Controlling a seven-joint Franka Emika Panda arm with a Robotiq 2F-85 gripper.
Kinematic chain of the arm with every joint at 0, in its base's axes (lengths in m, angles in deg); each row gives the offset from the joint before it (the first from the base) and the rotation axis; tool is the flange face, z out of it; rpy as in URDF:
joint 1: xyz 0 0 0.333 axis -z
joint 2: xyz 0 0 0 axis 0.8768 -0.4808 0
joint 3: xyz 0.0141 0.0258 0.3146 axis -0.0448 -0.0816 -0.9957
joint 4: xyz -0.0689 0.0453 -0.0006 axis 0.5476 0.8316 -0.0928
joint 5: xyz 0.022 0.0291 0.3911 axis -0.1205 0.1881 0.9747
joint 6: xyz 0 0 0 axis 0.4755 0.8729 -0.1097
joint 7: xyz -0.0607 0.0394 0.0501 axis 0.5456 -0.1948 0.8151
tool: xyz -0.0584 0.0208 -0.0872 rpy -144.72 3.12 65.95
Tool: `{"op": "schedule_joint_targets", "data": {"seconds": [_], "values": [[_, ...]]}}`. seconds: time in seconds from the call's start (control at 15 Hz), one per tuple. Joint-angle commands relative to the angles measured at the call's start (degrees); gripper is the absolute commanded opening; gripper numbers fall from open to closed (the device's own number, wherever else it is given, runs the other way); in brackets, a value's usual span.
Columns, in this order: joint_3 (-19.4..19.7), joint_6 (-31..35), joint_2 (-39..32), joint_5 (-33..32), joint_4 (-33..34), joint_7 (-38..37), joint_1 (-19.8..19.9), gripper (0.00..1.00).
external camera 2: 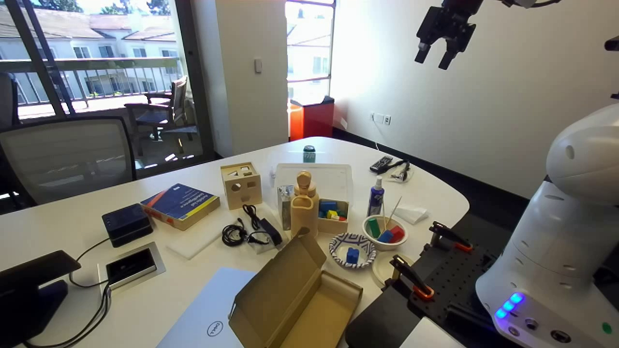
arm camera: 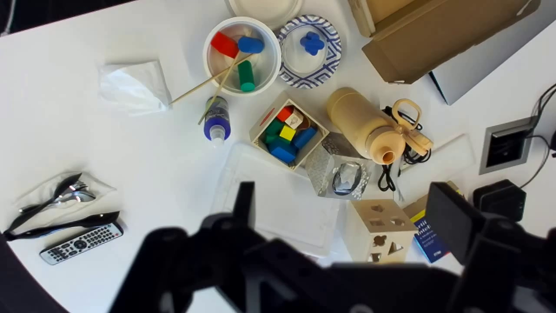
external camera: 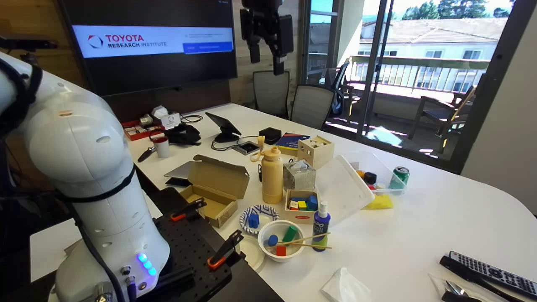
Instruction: Pick up the charger and put it in the box
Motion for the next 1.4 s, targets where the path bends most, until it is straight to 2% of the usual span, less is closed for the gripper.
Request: {"op": "schedule_joint_targets", "data": {"seconds": [0.0,0.4,0.73,1.0,1.33], "values": [[-8.4,-2.3,-12.2,0.9,8.7,-5.9,-2.4,1.0],[-22.0,-2.5,-29.7,-3.2,23.8,-14.1,-6.9,1.0],[-28.9,0.0,-45.4,-7.4,34.4,-22.4,-12.2,1.0],[-30.2,-1.0,-59.4,-12.8,42.4,-26.7,-18.4,1.0],[-25.4,1.3,-77.5,-20.2,52.2,-32.3,-26.4,1.0]]}}
